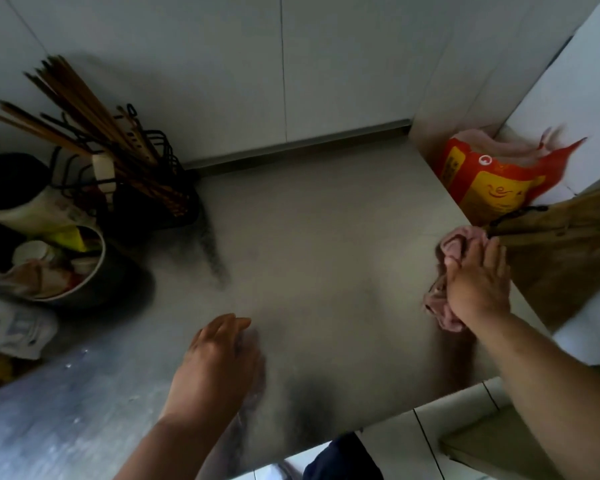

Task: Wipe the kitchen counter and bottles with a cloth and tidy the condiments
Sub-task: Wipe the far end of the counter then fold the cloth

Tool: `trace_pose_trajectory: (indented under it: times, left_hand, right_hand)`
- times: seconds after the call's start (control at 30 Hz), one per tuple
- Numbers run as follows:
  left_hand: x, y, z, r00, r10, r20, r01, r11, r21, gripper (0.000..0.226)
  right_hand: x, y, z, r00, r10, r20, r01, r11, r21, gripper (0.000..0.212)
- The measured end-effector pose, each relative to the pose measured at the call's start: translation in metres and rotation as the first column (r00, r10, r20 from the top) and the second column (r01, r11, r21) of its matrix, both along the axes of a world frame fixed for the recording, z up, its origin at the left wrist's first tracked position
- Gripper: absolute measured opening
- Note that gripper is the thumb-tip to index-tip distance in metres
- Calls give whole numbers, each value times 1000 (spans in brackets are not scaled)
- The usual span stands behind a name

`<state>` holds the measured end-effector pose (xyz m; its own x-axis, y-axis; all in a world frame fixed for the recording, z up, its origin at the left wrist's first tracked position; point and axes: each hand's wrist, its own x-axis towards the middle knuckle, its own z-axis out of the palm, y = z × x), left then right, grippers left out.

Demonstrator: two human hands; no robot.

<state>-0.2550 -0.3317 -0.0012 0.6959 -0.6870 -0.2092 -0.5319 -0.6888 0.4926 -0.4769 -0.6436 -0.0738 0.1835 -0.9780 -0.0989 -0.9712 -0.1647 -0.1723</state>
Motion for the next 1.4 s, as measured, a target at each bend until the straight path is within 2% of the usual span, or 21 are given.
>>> trace_pose_trajectory:
  times: [0.07,0.2,0.33,0.5,0.6,0.67,0.83,0.93,1.07,1.13,1.17,1.2,1.27,1.3,1.37,1.4]
  left_hand:
    - [0,4,-1,1000,11,-7,-11,1000,9,38]
    - [12,26,0,998,69,-12,-69,997,21,40]
    - [23,52,3,992,128,12,-128,991,22,40]
    - [32,105,2,973,229,15,-229,973,31,41]
    - [35,134,-2,953,302,-2,-302,953,27,41]
    - [35,156,-3,933,359,-11,-359,933,26,40]
    - [32,185,-1,898,439,-11,-439,898,1,39]
    - [31,195,2,886,464,5,-464,886,6,39]
    - [30,199,8,869,494,37,-493,869,-30,35]
    - [27,192,11,865,501,35,-500,866,-34,31]
    - [26,189,12,866,500,17,-500,866,-33,28]
    - [23,180,13,870,492,-14,-492,870,-37,26]
    - [15,162,13,881,469,-57,-472,881,-44,28]
    - [11,153,15,882,467,-67,-470,882,-41,30]
    - [0,128,15,890,450,-77,-454,890,-42,33]
    - [-6,115,14,896,435,-85,-440,897,-40,33]
  right_hand:
    - [24,-20,-1,1000,-4,-7,4,1000,-1,65]
    - [94,-1,-6,969,246,-13,-246,969,-17,61]
    - [163,48,-5,878,475,-68,-477,878,-34,64]
    - [238,120,-19,750,644,-148,-652,759,-1,67]
    - [265,165,-17,727,683,-70,-683,730,32,67]
    - [277,201,-11,677,734,-49,-735,678,6,68]
    - [283,285,-11,533,846,30,-836,531,-135,64]
    - [281,332,-14,430,900,75,-893,436,-113,67]
    - [256,383,-11,173,951,257,-969,211,-128,62]
    - [236,392,-14,43,937,348,-971,120,-204,58]
    - [228,394,-17,-20,929,370,-961,84,-262,59]
    - [218,390,-19,-59,926,373,-956,55,-289,69]
    - [198,375,-23,-100,935,339,-971,-19,-237,101]
    - [189,367,-24,-113,942,316,-977,-47,-208,109]
    - [165,346,-23,-111,954,279,-982,-63,-176,107]
    - [155,336,-22,-102,958,267,-979,-50,-196,97]
